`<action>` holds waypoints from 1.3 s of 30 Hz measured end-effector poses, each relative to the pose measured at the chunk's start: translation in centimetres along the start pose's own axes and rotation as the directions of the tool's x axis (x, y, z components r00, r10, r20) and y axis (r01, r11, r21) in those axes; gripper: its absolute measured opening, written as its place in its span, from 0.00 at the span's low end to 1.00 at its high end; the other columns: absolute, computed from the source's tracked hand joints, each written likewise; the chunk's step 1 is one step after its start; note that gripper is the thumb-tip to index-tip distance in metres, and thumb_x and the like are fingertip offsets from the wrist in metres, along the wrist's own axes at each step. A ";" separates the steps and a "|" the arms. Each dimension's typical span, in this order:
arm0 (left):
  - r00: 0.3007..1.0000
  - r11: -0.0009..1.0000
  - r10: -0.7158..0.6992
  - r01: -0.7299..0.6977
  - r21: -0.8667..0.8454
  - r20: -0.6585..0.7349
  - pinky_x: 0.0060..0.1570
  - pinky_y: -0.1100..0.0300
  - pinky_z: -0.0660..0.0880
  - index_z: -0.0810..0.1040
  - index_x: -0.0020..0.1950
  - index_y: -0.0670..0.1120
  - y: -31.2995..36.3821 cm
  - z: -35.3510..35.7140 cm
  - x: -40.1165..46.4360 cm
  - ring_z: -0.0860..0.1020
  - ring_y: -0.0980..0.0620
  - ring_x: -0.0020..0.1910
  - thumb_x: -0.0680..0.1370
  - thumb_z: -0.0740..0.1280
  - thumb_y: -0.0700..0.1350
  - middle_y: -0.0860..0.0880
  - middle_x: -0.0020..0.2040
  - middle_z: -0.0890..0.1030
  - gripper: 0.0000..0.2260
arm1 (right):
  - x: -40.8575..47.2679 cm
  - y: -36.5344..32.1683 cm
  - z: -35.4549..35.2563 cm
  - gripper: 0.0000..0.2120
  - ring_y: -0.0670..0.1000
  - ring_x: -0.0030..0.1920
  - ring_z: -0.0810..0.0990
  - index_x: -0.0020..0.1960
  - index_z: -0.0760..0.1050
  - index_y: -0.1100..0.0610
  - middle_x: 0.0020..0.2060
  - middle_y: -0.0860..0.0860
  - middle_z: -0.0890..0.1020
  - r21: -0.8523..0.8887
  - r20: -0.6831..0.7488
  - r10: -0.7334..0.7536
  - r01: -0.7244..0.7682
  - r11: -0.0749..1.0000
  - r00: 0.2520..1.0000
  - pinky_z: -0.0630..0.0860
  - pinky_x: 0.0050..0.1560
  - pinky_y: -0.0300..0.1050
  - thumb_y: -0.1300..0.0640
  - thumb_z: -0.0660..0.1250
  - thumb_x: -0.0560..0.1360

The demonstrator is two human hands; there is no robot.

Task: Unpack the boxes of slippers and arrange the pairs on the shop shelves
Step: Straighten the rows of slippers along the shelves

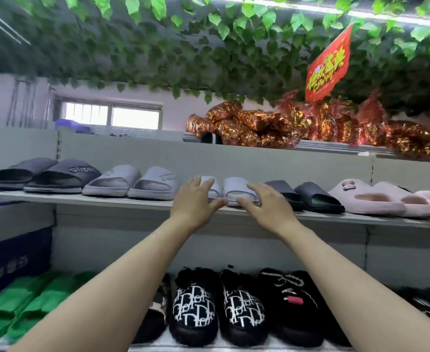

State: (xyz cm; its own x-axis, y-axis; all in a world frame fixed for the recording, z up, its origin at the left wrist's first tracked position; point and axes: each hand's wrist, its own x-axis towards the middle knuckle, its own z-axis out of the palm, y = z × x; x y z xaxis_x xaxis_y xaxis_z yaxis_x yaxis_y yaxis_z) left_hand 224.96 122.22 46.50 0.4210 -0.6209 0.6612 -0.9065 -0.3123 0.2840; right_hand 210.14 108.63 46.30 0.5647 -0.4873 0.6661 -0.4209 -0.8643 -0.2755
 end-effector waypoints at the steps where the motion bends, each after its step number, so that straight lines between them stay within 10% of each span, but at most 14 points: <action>1: 1.000 1.000 -0.009 0.009 0.021 0.003 0.75 0.49 0.58 0.62 0.79 0.50 0.0 0.0 0.2 0.58 0.44 0.78 0.78 0.64 0.62 0.43 0.79 0.61 0.33 | 0.3 0.0 0.2 0.30 0.55 0.74 0.67 0.75 0.69 0.51 0.74 0.52 0.71 0.021 0.011 -0.013 0.013 1.000 1.000 0.66 0.71 0.50 0.37 0.63 0.79; 24: 0.996 0.998 -0.065 0.066 0.010 -0.068 0.72 0.47 0.63 0.68 0.76 0.50 -1.6 1.9 1.2 0.64 0.44 0.75 0.80 0.63 0.60 0.44 0.75 0.69 0.27 | 1.7 -1.0 0.8 0.30 0.55 0.73 0.68 0.76 0.67 0.52 0.74 0.51 0.71 0.044 0.050 -0.037 0.035 0.998 0.998 0.67 0.70 0.52 0.37 0.62 0.79; 31: 0.995 0.994 0.073 -0.079 -0.081 -0.074 0.74 0.49 0.58 0.66 0.77 0.50 7.5 2.9 1.2 0.59 0.45 0.78 0.79 0.62 0.63 0.43 0.78 0.63 0.30 | 1.2 7.8 -6.9 0.28 0.57 0.71 0.71 0.74 0.70 0.52 0.72 0.52 0.73 -0.026 -0.096 0.052 -0.055 0.998 0.994 0.69 0.69 0.54 0.38 0.62 0.80; 39: 0.996 0.994 0.078 -0.074 -0.086 0.049 0.75 0.52 0.56 0.65 0.78 0.49 15.9 9.5 2.7 0.58 0.47 0.79 0.78 0.64 0.63 0.44 0.79 0.62 0.32 | -0.8 17.1 -8.7 0.29 0.55 0.71 0.72 0.75 0.70 0.50 0.72 0.52 0.74 0.016 0.062 0.081 -0.082 0.996 0.995 0.67 0.69 0.47 0.37 0.63 0.79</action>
State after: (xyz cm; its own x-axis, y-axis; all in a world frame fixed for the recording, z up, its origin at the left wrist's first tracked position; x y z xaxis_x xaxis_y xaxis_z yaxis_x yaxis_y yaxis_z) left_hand 211.99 108.75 46.18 0.3499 -0.6775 0.6469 -0.9343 -0.2026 0.2932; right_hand 196.32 95.33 47.12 0.5716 -0.5627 0.5973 -0.4546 -0.8231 -0.3404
